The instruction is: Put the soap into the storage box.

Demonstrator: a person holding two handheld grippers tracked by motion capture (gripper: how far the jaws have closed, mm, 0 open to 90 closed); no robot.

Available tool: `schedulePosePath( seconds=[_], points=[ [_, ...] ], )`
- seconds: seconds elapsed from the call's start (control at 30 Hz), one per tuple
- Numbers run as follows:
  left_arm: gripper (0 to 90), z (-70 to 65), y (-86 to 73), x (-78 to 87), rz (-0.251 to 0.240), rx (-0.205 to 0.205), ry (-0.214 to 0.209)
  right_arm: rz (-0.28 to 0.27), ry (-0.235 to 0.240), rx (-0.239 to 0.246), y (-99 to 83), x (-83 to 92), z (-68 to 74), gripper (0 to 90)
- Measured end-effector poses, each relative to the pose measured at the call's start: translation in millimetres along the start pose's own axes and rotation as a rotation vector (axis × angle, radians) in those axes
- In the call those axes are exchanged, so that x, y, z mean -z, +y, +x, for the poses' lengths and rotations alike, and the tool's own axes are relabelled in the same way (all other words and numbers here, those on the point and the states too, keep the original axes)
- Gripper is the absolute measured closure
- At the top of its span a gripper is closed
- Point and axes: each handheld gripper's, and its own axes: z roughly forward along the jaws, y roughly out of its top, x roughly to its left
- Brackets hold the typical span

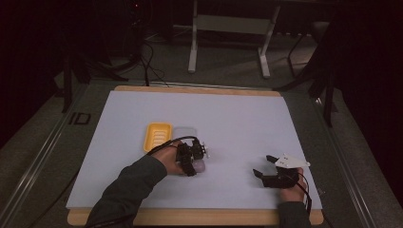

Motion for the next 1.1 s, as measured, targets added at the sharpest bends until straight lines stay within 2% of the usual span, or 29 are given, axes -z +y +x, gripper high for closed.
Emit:
schedulePosePath(
  seconds=[0.5, 1.1],
  points=[
    [49.9, 7.9, -9.6, 19.6, -0.029, 0.030, 0.022, 0.000, 0.000, -0.001, 0.0, 0.0, 0.2, 18.9],
    [49.9, 18.5, -15.7, 31.7, -0.044, 0.076, 0.035, -0.001, 0.000, 0.001, 0.0, 0.1, 0.2, 18.9]
  ],
)
